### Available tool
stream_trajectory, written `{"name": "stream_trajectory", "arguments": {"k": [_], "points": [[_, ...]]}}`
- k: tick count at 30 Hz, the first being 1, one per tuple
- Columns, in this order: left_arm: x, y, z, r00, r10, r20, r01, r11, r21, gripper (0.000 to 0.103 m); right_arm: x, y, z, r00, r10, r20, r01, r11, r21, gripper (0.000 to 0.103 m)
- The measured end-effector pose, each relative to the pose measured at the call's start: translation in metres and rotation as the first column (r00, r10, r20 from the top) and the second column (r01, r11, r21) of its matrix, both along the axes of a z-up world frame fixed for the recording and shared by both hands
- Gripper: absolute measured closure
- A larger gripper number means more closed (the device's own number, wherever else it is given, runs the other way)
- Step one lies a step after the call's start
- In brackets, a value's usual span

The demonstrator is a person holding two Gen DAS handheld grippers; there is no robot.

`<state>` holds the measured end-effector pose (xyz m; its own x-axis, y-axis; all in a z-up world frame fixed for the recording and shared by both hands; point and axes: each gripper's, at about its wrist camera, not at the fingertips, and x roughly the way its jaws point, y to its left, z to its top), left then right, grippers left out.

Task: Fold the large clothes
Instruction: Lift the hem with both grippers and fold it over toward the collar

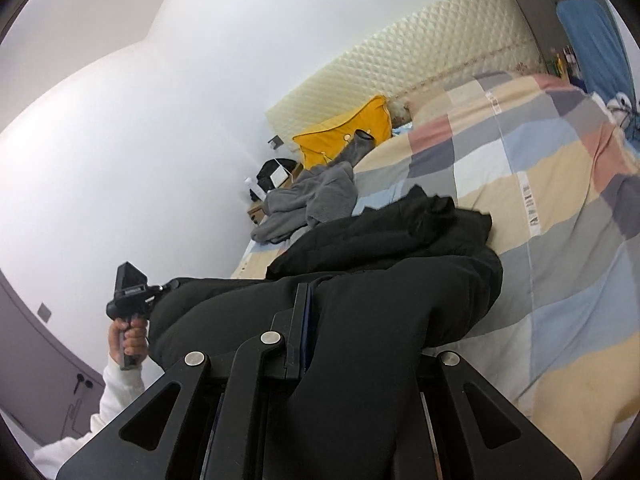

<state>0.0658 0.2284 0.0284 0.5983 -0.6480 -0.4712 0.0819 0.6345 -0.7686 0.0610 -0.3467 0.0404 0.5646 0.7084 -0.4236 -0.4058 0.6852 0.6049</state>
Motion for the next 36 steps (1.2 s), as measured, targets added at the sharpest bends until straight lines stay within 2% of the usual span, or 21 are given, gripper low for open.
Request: {"name": "stream_trajectory", "arguments": {"k": [9,11,14,20,26,28,31,32,36], "points": [[-0.062,-0.017,0.035,0.999,-0.041,0.022,0.040,0.999,0.024,0.097,-0.078,-0.029,0.028,0.996,-0.018,0.089,0.013,0.998,0.055,0.094],[-0.070,-0.024,0.039,0.999,-0.050,0.022,0.049,0.998,0.037,0.097,-0.085,-0.034,0.031,0.994,-0.039,0.099,0.032,0.997,0.064,0.094],[-0.064,-0.029,0.037,0.999,-0.054,0.007,0.054,0.997,0.050,0.097,-0.075,-0.038,0.031,0.994,-0.066,0.088,0.059,0.995,0.075,0.094],[-0.014,-0.021,0.023,0.998,-0.050,-0.027,0.051,0.998,0.035,0.096,-0.010,-0.040,0.015,0.996,-0.083,0.014,0.081,0.991,0.106,0.094],[0.055,0.000,-0.005,0.991,-0.020,-0.131,0.020,1.000,-0.001,0.096,0.077,-0.033,-0.010,0.989,-0.119,-0.089,0.129,0.984,0.121,0.094],[0.073,0.004,-0.013,0.987,-0.005,-0.162,0.004,1.000,-0.007,0.096,0.106,-0.031,-0.023,0.981,-0.142,-0.132,0.159,0.979,0.128,0.094],[0.104,0.007,-0.030,0.976,0.031,-0.217,-0.029,0.999,0.015,0.096,0.149,-0.021,-0.046,0.965,-0.190,-0.183,0.209,0.974,0.089,0.094],[0.115,0.007,-0.037,0.970,0.045,-0.238,-0.039,0.999,0.031,0.096,0.167,-0.016,-0.059,0.956,-0.212,-0.202,0.228,0.972,0.060,0.094],[0.153,0.010,-0.067,0.942,0.104,-0.319,-0.081,0.993,0.082,0.096,0.207,-0.009,-0.103,0.924,-0.253,-0.287,0.279,0.959,0.053,0.094]]}}
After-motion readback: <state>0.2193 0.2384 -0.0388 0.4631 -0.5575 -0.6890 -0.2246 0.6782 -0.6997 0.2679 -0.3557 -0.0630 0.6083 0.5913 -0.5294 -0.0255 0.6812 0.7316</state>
